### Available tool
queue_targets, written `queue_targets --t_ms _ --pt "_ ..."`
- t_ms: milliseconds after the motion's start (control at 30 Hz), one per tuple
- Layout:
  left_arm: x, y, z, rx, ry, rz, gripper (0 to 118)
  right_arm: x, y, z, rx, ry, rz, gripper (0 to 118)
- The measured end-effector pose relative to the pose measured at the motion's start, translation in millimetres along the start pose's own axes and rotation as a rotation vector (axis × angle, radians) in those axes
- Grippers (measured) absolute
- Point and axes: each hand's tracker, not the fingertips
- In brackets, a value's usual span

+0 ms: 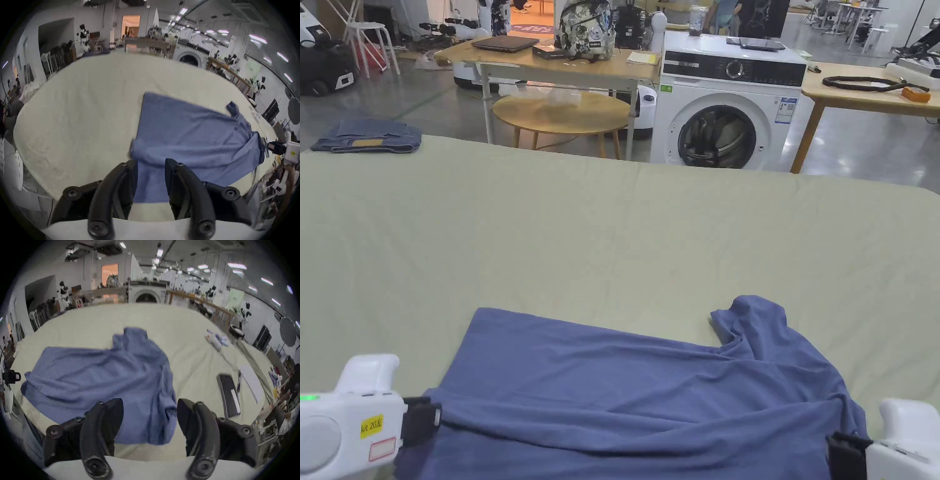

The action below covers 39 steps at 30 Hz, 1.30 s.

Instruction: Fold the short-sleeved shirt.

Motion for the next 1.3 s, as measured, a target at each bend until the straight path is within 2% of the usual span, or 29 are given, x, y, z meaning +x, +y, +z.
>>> queue_targets --t_ms 133,167,233,267,300,333,500,733,900,1033,1067,1100,1133,1233,1300 --pt "21 19 12 0.122 -0.004 -0.023 31 -25 17 6 0.159 0.015 -0.006 70" --pt "25 24 13 0.146 0.005 -0.03 31 -31 20 7 0.197 0.026 -0.013 62" --pt "32 32 11 0.181 0.015 -0.049 29 -44 24 7 0.245 0.03 -0.019 14" --pt "35 37 10 0.191 0.023 -0.057 21 -49 27 5 0.257 0.037 -0.024 6" --pt "34 43 4 0.199 0.025 -0.064 5 -54 28 4 0.268 0.039 -0.03 2" --pt "35 49 0 0.198 0.025 -0.068 0 -58 30 3 0.272 0.055 -0.041 0" --pt "37 78 -15 0.222 0.022 -0.066 0 -73 34 -1 0.288 0.1 -0.065 0" --pt "30 144 -60 0.124 0.009 -0.087 0 -81 37 -13 0.266 0.118 -0.052 0" --pt "22 190 -105 -0.044 0.023 -0.088 0 -80 36 -28 0.228 0.118 -0.055 0" --pt "17 216 -142 -0.212 -0.025 -0.085 0 -76 36 -38 0.197 0.108 -0.049 0" --pt "16 220 -151 -0.254 -0.028 -0.078 6 -75 36 -40 0.192 0.106 -0.05 0" --pt "15 222 -157 -0.296 -0.033 -0.057 25 -73 36 -42 0.187 0.103 -0.049 0" --pt "13 223 -167 -0.338 -0.038 -0.039 39 -72 36 -44 0.18 0.098 -0.047 0" --pt "11 217 -185 -0.399 -0.011 -0.027 47 -67 35 -47 0.164 0.09 -0.051 0" --pt "12 211 -197 -0.447 0.036 -0.035 48 -65 34 -49 0.155 0.083 -0.052 0"
